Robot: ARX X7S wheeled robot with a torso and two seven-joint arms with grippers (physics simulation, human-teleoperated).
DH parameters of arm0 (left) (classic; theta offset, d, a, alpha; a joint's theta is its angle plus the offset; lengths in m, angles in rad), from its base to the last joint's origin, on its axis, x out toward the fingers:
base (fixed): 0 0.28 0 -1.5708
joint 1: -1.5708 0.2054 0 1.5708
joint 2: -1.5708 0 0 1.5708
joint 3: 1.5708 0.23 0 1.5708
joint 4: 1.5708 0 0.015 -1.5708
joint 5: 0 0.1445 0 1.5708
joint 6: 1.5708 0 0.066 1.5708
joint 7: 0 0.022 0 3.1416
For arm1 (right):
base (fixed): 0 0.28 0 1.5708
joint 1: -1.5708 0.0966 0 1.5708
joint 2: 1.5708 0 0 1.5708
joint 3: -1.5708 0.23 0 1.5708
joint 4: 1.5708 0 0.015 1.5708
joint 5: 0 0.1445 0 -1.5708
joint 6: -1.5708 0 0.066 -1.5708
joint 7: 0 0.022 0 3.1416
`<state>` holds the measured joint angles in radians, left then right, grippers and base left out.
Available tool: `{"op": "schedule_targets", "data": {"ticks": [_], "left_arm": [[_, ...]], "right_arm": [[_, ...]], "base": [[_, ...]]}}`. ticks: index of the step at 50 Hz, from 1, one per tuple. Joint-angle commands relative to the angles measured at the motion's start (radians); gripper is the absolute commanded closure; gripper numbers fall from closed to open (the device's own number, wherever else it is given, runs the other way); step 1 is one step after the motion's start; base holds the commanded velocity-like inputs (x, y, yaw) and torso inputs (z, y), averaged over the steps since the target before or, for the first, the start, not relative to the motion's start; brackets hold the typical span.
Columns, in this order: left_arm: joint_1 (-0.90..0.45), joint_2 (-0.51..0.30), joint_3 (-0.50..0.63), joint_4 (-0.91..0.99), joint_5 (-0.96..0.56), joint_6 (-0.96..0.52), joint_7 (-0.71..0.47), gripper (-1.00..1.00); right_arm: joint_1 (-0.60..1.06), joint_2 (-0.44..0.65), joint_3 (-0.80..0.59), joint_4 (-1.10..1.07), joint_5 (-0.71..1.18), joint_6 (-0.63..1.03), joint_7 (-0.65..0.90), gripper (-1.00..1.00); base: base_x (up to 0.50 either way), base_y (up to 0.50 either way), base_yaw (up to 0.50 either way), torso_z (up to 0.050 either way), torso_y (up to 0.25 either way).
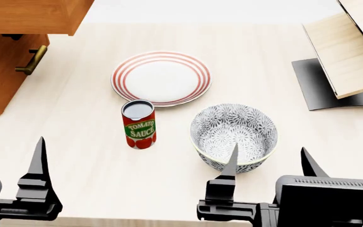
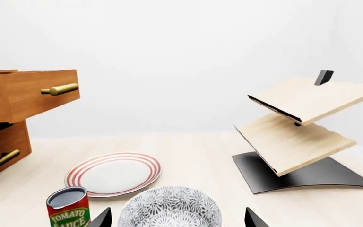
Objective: Close the top drawer of the cabinet.
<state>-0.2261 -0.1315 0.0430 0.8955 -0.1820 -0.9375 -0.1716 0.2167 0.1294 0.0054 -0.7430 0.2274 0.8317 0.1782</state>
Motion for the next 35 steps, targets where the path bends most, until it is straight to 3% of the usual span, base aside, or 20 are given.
{"op": "schedule_targets", "data": {"ticks": [1, 4, 35], "left_arm": [[-0.041, -0.012, 0.006, 0.072, -0.024, -0.092, -0.022, -1.0], [-0.041, -0.014, 0.009, 0.069, -0.025, -0.091, -0.026, -1.0], [-0.034, -0.036, 0.03, 0.029, -0.034, -0.053, -0.05, -1.0]], "right_arm": [[0.069, 0.005, 0.007, -0.109, 0.025, 0.168, 0.054, -1.0], [0.058, 0.017, -0.005, -0.106, 0.034, 0.133, 0.031, -1.0], [0.046, 0.045, -0.063, -0.077, 0.012, 0.103, 0.074, -1.0]], "base": [[0.0, 0.0, 0.0, 0.0, 0.0], [0.0, 0.0, 0.0, 0.0, 0.0], [0.5, -0.07, 0.0, 0.0, 0.0]]}}
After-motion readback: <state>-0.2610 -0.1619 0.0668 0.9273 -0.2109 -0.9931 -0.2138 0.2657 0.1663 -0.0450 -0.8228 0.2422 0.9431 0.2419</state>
